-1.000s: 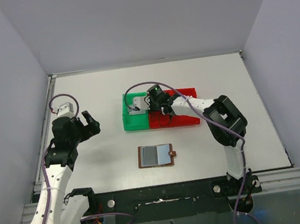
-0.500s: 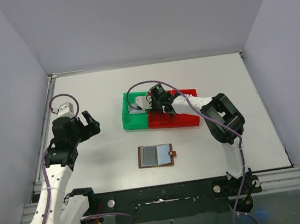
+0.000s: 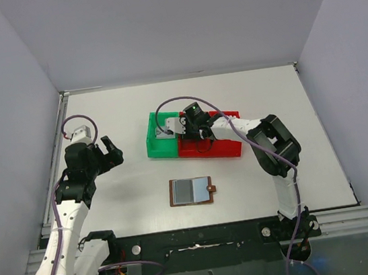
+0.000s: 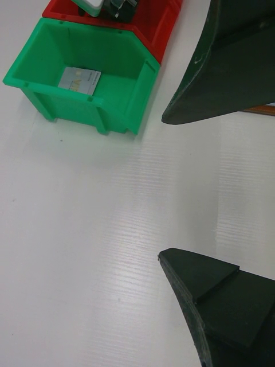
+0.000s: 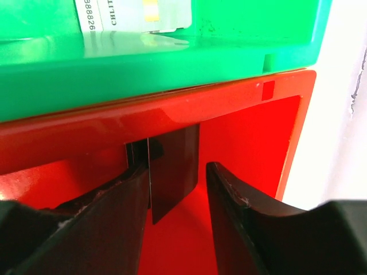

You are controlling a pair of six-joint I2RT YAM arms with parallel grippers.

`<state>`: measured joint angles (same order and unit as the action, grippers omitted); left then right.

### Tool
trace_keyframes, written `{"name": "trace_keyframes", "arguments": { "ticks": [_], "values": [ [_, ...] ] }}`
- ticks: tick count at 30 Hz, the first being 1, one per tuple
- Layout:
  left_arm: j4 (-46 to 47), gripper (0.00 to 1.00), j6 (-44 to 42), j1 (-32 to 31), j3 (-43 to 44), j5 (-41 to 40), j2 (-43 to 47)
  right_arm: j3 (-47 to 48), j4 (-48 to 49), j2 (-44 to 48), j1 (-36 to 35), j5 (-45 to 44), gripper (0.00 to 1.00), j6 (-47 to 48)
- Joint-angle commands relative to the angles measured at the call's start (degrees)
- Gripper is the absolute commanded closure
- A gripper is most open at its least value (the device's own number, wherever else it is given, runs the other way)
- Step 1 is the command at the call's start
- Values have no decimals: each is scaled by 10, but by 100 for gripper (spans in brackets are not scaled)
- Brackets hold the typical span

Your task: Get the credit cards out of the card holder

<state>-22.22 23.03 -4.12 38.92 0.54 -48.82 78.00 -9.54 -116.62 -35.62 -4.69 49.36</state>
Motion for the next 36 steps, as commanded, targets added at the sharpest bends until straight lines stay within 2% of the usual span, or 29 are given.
{"name": "trace_keyframes", "arguments": {
  "ticks": [1,22,36],
  "values": [
    [27,10,-9,1,9,4,1,8,12,46,7,23,55,-15],
    [27,10,-9,1,9,10,-2,10,-2,52,15,44,46,-30],
    [28,10,-10,0,8,12,-3,14,2,57,23,52,43,-43]
  ]
}}
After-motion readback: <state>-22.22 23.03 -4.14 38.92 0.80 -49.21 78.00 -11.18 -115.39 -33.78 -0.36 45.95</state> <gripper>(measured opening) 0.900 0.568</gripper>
